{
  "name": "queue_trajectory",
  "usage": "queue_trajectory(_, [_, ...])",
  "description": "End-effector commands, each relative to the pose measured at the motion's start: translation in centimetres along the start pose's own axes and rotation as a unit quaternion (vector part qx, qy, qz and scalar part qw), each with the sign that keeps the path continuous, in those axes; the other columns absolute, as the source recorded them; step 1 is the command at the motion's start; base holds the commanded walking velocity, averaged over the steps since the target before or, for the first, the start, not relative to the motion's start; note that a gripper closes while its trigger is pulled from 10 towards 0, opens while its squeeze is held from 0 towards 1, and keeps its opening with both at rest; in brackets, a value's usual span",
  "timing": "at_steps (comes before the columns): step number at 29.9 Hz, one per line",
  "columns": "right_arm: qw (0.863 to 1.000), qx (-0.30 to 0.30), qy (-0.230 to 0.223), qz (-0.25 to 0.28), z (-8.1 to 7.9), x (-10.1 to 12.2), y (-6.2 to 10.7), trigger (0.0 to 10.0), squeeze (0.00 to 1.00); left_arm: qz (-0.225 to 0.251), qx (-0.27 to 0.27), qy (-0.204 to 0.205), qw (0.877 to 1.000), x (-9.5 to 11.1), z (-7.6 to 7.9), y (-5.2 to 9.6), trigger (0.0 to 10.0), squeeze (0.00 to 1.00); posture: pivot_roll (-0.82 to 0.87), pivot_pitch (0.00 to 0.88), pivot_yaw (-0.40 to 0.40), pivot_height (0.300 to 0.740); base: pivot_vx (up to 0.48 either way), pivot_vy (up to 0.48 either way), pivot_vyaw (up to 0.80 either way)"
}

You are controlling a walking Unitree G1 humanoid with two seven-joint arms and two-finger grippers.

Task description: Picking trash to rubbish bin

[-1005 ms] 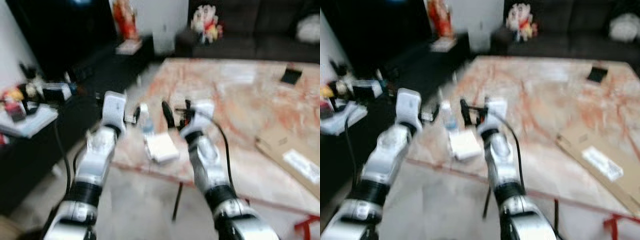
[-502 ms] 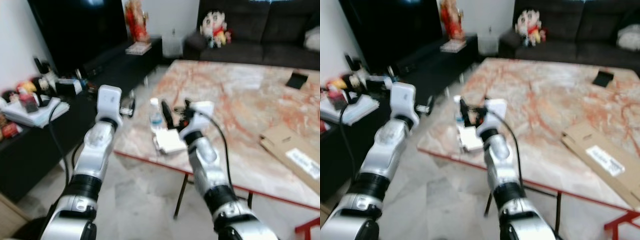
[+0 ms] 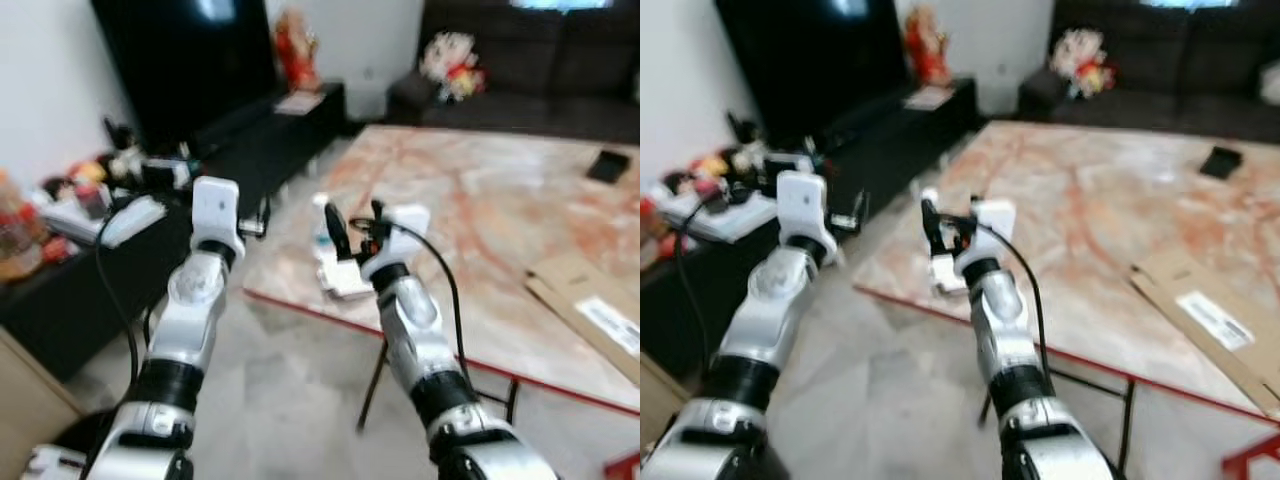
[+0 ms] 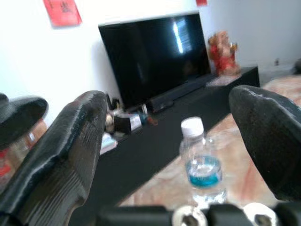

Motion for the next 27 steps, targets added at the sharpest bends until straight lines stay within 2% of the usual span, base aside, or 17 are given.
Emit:
queue_trajectory(1, [1.0,0.008,0.002,0.009,-0.5,0.7,-0.5,10.0,0.0,0.011,0.006,-0.009,1.0,0.6,-0.4,-0.2,10.0,0.0,0.08,0.0,0.059,0.74,0.48,0.0,0.0])
queue_trajectory(13, [1.0,0.013,-0.006,0.009,-0.7,0.7,-0.5,10.0,0.0,0.017,-0.008,-0.01,1.0,0.8,0.1,0.1,10.0,0.0,0.08,0.0,0.065,0.74,0.48,0.0,0.0])
queue_trajectory(17, [1.0,0.013,-0.002,0.014,-0.7,0.8,-0.5,10.0,0.0,0.019,-0.014,-0.011,1.0,0.9,0.2,0.3,10.0,0.0,0.08,0.0,0.066,0.74,0.48,0.0,-0.6])
queue_trajectory(20, [1.0,0.013,-0.006,0.014,-0.8,0.8,-0.5,10.0,0.0,0.025,-0.017,-0.013,0.999,1.1,0.2,0.5,10.0,0.0,0.08,0.0,0.066,0.74,0.262,0.0,0.0])
queue_trajectory(27, [1.0,0.013,-0.007,0.014,-0.8,0.7,-0.4,10.0,0.0,0.032,-0.028,-0.016,0.999,1.5,0.8,1.2,10.0,0.0,0.08,0.0,0.069,0.74,0.0,0.0,0.0])
Point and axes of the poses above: a point about 5 cm out from each wrist's last joint towards the gripper, its own y axis pointing back from the gripper into the wrist, its own x axis along the axis of the wrist's last joint, z = x × y, the point moved 1 cm from there along -y, pointing out of the wrist towards the gripper, and after that the axes turned 14 degrees about y, right-handed, at the moved point
